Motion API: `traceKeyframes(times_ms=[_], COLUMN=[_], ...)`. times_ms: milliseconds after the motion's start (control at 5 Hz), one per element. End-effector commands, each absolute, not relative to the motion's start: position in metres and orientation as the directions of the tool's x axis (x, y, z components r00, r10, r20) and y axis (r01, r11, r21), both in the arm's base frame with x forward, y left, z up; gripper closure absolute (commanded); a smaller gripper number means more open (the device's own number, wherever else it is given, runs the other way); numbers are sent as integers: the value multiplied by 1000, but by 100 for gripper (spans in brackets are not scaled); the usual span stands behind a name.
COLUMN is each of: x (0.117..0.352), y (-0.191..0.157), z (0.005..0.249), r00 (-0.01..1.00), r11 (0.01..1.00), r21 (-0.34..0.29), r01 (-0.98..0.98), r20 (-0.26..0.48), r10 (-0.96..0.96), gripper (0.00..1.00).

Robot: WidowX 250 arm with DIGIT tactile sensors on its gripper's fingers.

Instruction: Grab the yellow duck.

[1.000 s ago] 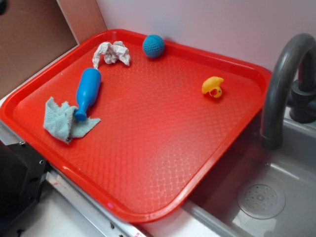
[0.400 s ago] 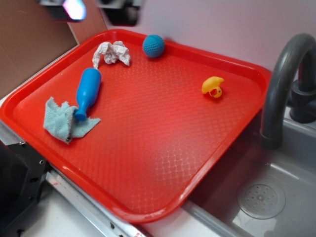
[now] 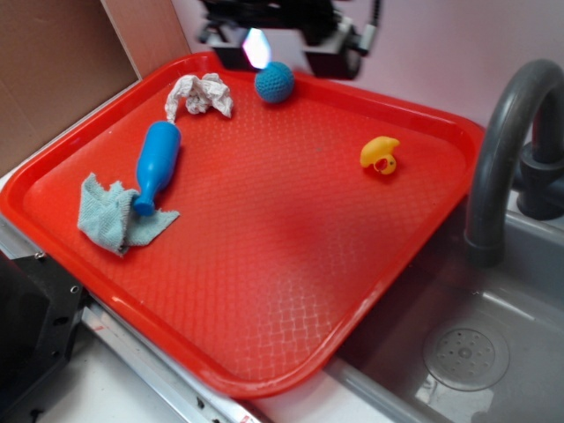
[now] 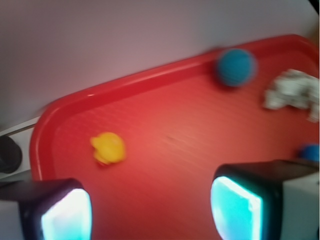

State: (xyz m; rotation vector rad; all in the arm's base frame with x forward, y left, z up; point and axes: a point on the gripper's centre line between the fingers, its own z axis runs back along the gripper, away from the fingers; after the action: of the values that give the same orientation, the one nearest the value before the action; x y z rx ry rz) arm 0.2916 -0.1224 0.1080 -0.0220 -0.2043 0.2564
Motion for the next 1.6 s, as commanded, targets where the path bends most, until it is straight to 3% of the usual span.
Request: traceKeyframes(times_ms=[0, 400, 800, 1200, 1400], x=[312, 321, 331, 345, 347], y=[-155, -146, -129, -129, -130], z=[80, 51, 42, 30, 26], r00=[967, 972, 969, 982, 986], r11=[981, 981, 976, 985, 988], r21=[-51, 4, 18, -30, -32], r01=[-186, -193, -219, -168, -148], r20=[167, 136, 123, 85, 74], r10=[192, 191, 215, 170, 150], gripper=[0, 0, 0, 0, 100])
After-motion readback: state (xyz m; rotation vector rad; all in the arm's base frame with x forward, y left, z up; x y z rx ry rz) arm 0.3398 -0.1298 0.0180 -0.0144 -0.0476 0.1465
